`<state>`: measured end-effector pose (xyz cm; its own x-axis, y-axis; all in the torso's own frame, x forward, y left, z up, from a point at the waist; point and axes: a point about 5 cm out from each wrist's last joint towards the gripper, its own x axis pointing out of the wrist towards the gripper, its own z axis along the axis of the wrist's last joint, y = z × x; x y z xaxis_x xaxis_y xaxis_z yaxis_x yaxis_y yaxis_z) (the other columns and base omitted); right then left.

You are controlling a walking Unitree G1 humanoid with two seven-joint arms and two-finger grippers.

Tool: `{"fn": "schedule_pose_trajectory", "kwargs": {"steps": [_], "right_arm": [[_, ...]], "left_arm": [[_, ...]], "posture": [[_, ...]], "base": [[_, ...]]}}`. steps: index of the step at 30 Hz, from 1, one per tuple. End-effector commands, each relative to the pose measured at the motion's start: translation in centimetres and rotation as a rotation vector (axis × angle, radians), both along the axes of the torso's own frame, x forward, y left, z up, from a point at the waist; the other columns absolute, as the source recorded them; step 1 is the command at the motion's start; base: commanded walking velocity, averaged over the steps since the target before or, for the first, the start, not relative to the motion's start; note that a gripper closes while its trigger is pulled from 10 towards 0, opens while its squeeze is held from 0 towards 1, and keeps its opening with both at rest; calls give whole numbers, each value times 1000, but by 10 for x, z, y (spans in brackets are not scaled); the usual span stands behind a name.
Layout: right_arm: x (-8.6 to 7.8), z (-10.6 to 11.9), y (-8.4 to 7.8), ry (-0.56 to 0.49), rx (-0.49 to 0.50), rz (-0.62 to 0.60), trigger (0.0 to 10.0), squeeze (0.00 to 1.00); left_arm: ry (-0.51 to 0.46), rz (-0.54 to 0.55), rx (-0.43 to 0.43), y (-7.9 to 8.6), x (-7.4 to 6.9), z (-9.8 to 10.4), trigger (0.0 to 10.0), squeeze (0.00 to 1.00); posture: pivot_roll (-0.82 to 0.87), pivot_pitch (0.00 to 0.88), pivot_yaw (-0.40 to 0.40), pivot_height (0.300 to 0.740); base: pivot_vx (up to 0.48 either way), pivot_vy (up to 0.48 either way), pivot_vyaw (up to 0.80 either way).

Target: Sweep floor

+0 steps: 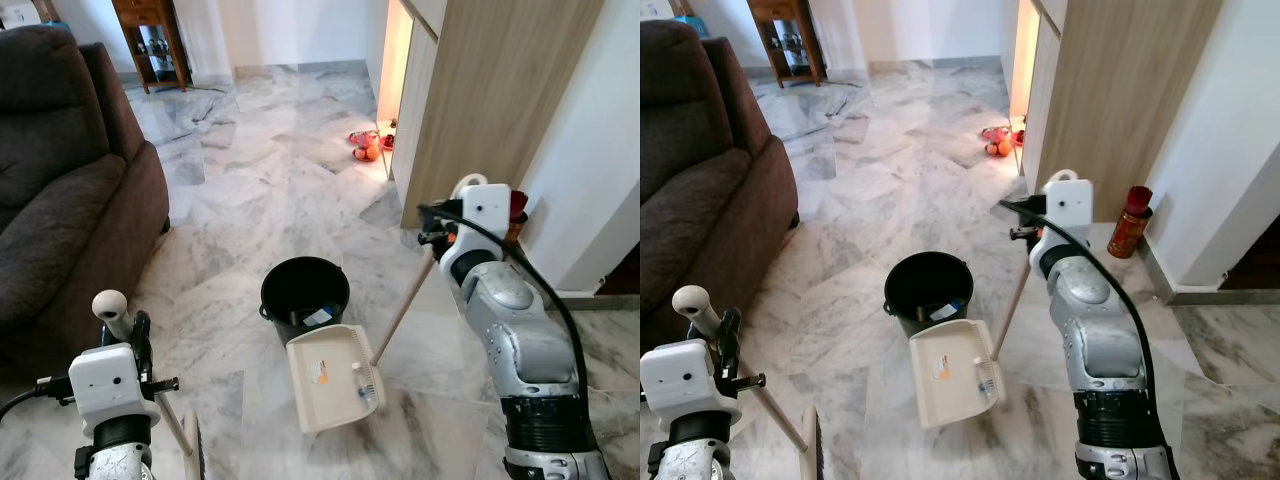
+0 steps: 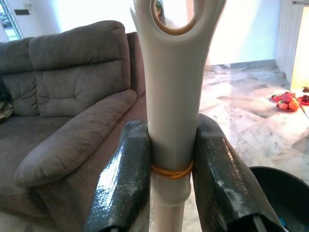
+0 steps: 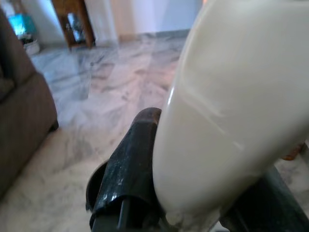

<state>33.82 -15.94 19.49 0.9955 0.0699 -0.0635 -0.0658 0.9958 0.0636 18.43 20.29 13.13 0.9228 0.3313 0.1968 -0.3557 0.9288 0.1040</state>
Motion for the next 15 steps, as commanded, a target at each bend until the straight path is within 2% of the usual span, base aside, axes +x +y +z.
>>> {"fn": "schedule_pose_trajectory", "kwargs": {"steps": [1, 6, 15], "right_arm": [[1, 40, 17, -156, 111, 59, 10000, 0], [1, 53, 26, -207, 169, 82, 10000, 0], [2, 69, 14, -242, 165, 49, 10000, 0]], "left_arm": [[-20, -1, 26, 3, 1, 4, 10000, 0], [-20, 4, 30, 4, -1, 4, 10000, 0], [-17, 7, 29, 4, -2, 4, 10000, 0]], "posture": [[-52, 63, 83, 740], [-46, 64, 82, 740], [-47, 73, 85, 740]], "base": [[0, 0, 0], [0, 0, 0], [0, 0, 0]]}}
